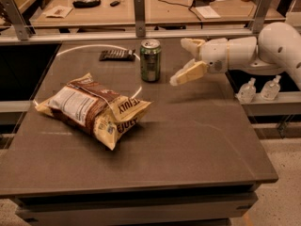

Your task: Knock green can over

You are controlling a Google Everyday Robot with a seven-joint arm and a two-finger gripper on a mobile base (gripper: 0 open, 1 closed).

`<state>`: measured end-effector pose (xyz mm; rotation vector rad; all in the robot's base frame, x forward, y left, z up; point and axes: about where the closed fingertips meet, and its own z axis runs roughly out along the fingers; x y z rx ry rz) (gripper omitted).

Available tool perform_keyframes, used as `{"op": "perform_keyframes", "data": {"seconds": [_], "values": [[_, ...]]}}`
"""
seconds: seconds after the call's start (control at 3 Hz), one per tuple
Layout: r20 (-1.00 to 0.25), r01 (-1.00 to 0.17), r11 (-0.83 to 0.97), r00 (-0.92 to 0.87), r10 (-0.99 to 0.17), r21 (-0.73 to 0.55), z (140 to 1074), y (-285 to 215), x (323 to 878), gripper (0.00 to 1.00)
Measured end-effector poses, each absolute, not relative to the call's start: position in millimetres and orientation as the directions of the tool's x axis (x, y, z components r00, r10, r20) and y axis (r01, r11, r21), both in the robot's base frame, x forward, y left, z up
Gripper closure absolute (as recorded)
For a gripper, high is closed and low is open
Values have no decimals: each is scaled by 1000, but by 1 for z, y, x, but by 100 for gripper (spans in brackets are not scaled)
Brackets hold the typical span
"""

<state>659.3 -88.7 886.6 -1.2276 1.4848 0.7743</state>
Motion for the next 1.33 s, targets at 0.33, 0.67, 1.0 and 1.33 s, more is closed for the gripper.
{"op": "perform_keyframes", "data": {"seconds": [0.33, 0.67, 1.0, 1.33], "values": [[-946, -959, 266, 5, -323, -96, 877, -59, 668, 0], [-947, -968, 246, -23, -320, -60, 867, -37, 668, 0], [-947, -971, 235, -41, -320, -38, 866, -24, 671, 0], [-952, -973, 227, -43, -302, -28, 869, -15, 674, 18]]}}
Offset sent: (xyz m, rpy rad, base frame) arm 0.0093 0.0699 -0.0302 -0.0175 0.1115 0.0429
